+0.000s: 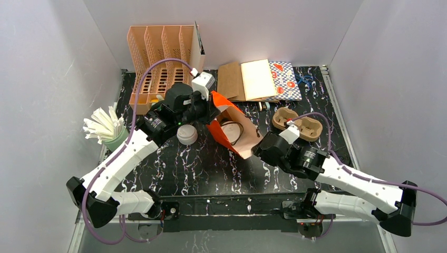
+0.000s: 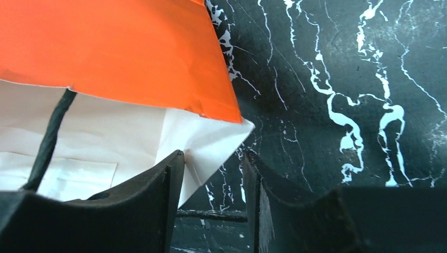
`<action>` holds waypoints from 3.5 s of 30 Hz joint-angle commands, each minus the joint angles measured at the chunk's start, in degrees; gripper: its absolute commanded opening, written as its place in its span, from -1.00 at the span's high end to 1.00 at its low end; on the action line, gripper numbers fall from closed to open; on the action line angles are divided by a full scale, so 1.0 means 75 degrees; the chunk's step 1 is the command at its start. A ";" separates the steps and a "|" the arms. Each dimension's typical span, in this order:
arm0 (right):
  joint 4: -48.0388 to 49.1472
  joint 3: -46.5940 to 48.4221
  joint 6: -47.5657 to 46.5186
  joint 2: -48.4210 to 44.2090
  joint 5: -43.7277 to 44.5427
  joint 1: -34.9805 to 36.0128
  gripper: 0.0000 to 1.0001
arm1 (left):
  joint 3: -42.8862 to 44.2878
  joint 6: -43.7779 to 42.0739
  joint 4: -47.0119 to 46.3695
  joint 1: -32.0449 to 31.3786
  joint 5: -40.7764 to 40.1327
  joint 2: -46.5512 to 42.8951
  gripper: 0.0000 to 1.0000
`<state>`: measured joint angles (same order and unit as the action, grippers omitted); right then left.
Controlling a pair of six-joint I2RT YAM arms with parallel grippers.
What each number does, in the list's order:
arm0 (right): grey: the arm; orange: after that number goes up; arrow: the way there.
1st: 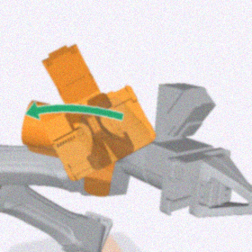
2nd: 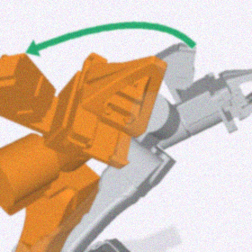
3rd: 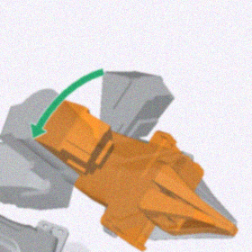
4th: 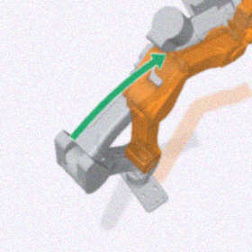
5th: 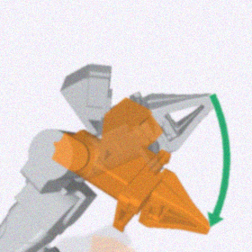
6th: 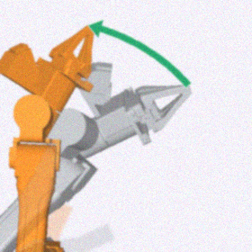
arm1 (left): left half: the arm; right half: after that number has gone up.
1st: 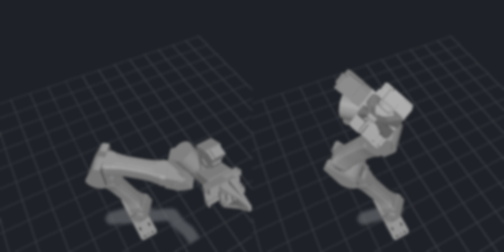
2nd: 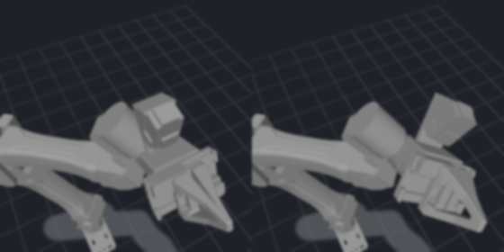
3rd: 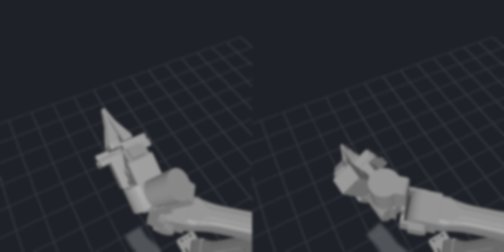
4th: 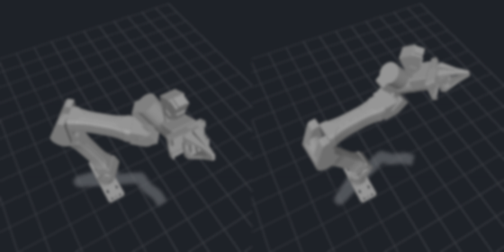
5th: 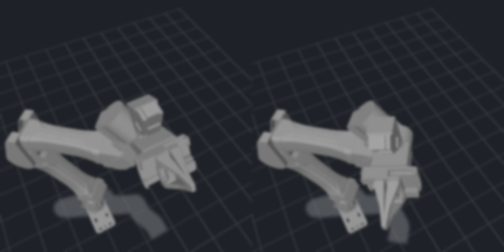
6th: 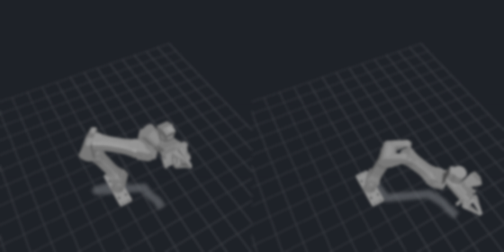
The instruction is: Pack the takeout coffee
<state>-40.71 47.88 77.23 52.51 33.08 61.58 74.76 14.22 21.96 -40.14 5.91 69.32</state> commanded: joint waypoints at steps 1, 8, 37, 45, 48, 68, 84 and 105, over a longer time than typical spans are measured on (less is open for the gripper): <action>0.0860 0.0075 -0.0014 0.0177 0.0392 -0.0002 -0.04 | 0.0248 0.0050 0.0407 -0.0010 -0.0235 -0.0230 1.00; 0.1292 0.0235 -0.0534 0.0365 0.0786 -0.0017 0.97 | 0.0364 0.0187 0.0569 -0.0012 -0.0379 -0.0242 1.00; -0.1033 0.5455 -0.7236 0.3617 -0.5000 -0.3200 0.97 | -0.0509 0.3579 0.2022 -0.1557 -0.1540 -0.0757 0.82; -0.1858 0.7416 -0.8218 0.5107 -0.4710 -0.3391 0.44 | -0.0285 0.3618 0.2371 -0.1761 -0.1953 -0.0766 0.05; -0.2154 0.7988 -0.8319 0.5515 -0.4484 -0.3391 0.10 | -0.0085 0.3428 0.2680 -0.1761 -0.2179 -0.0809 -0.23; -0.1390 0.6548 -0.5328 0.3946 -0.2551 -0.3394 -0.82 | 0.2358 0.0662 0.4175 -0.1476 -0.4223 0.0104 -0.70; 0.0441 0.5074 -0.4118 0.3364 -0.3526 -0.3393 -0.22 | 0.1372 0.0035 0.3011 -0.0988 -0.3761 0.0313 -0.06; -0.0074 0.6030 -0.4748 0.4095 -0.3078 -0.3405 0.97 | 0.1300 0.0492 0.3839 -0.0988 -0.3374 0.0736 1.00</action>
<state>-40.53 88.79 44.62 81.95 8.08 36.27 83.20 16.27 47.59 -47.77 -21.23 73.95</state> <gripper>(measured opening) 0.032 0.011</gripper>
